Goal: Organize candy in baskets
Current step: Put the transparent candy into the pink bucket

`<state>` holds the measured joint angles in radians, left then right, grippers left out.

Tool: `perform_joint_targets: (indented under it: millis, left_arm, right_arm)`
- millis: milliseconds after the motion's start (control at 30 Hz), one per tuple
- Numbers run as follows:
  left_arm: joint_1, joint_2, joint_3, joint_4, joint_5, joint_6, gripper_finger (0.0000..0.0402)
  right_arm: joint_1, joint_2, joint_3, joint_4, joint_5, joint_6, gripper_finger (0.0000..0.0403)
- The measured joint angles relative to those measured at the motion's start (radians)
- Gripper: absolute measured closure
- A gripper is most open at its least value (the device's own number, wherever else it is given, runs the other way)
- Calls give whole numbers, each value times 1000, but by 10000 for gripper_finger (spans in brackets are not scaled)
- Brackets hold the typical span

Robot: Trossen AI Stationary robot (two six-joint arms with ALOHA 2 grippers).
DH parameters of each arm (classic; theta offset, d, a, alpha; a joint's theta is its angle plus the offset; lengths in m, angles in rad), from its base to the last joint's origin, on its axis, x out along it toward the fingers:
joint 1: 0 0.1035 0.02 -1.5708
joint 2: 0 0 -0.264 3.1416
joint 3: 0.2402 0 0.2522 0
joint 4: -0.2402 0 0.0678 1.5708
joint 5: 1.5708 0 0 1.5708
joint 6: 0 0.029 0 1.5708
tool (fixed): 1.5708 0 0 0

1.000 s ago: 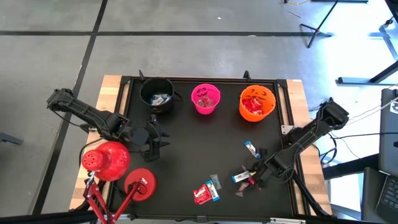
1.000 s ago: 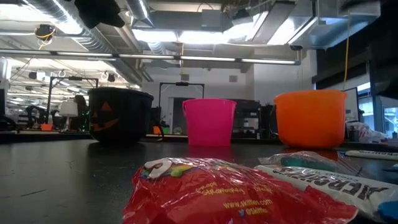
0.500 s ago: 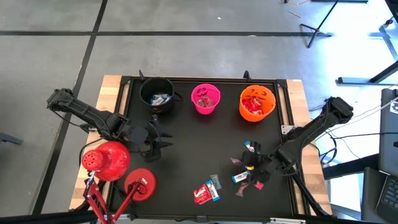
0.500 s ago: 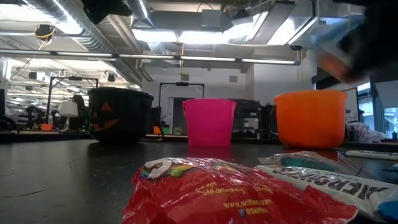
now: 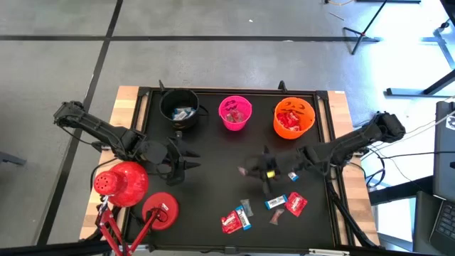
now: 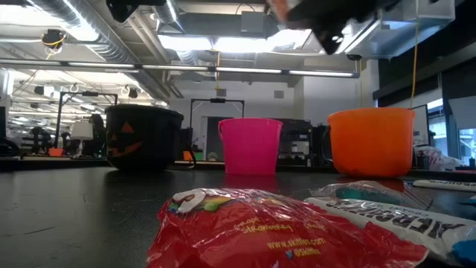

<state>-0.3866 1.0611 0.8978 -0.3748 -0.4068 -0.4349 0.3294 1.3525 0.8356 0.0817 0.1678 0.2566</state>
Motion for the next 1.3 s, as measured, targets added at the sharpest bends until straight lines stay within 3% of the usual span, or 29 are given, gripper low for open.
perform_joint_targets:
  millis: [133,533,800,1300]
  left_arm:
    - [0,0,0,34,-4,19,255]
    - [0,0,0,114,-43,53,255]
    - [0,0,0,152,-107,56,255]
    - [0,37,0,214,-128,75,255]
  right_arm:
    - [-108,5,0,76,-56,-31,392]
    - [-335,23,1,274,-82,-53,391]
    - [-429,64,1,317,-83,-49,391]
    - [-525,174,0,337,-132,2,391]
